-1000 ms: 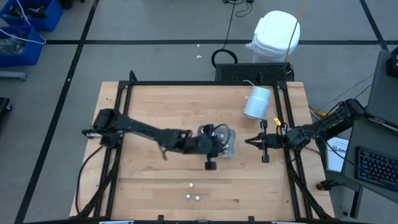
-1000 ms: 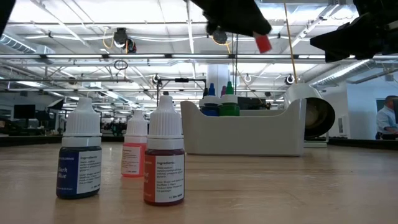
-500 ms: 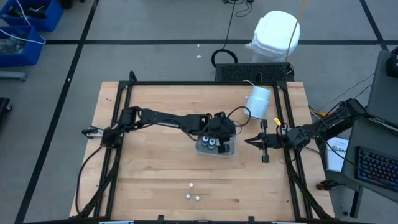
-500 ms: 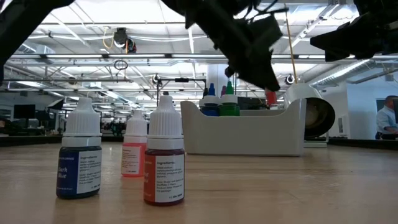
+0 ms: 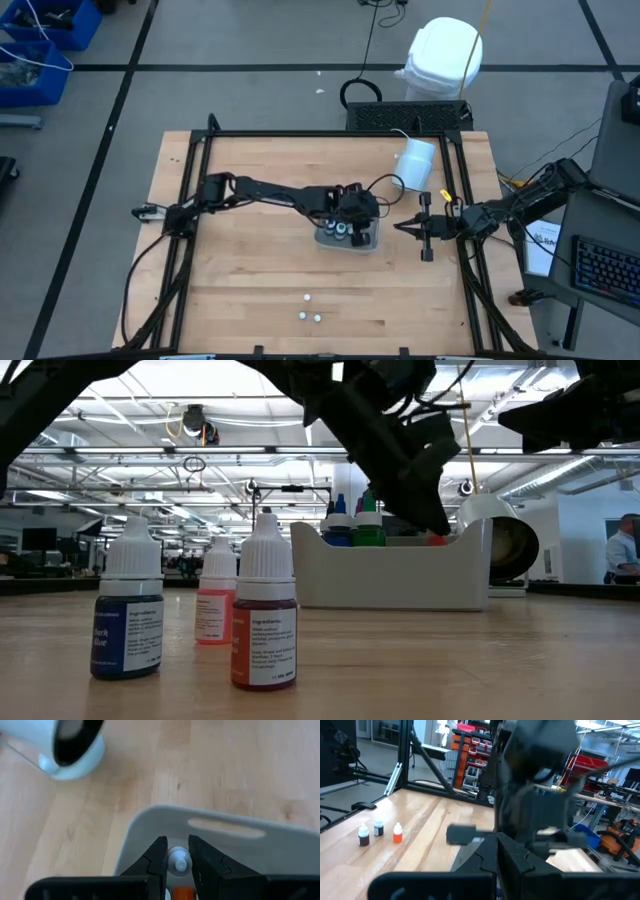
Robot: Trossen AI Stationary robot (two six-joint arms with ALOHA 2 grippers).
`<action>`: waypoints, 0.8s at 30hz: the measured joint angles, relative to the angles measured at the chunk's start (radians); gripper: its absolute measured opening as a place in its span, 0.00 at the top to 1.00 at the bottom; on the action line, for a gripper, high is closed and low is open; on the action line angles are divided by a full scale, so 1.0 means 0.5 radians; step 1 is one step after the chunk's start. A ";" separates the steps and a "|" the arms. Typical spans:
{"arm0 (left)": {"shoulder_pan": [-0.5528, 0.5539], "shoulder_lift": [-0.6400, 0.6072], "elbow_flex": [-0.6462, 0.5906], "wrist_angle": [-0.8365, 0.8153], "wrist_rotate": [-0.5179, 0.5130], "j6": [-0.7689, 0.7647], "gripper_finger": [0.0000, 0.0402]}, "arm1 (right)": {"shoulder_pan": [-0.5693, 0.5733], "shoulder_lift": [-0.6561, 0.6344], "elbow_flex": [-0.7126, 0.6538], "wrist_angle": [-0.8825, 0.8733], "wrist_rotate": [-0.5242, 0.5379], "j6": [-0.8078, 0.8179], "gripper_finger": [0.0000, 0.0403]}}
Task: Pick & Place food coloring
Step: Put the small yellow bottle into the gray bin
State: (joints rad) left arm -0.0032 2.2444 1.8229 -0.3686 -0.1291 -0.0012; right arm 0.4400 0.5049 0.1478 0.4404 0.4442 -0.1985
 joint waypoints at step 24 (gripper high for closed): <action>-0.004 0.110 -0.002 0.033 -0.003 -0.007 0.84 | 0.000 0.000 0.000 0.007 0.000 -0.016 1.00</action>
State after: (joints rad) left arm -0.0051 2.2993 1.8217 -0.3521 -0.1307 -0.0048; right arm 0.4400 0.5049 0.1478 0.4438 0.4442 -0.2068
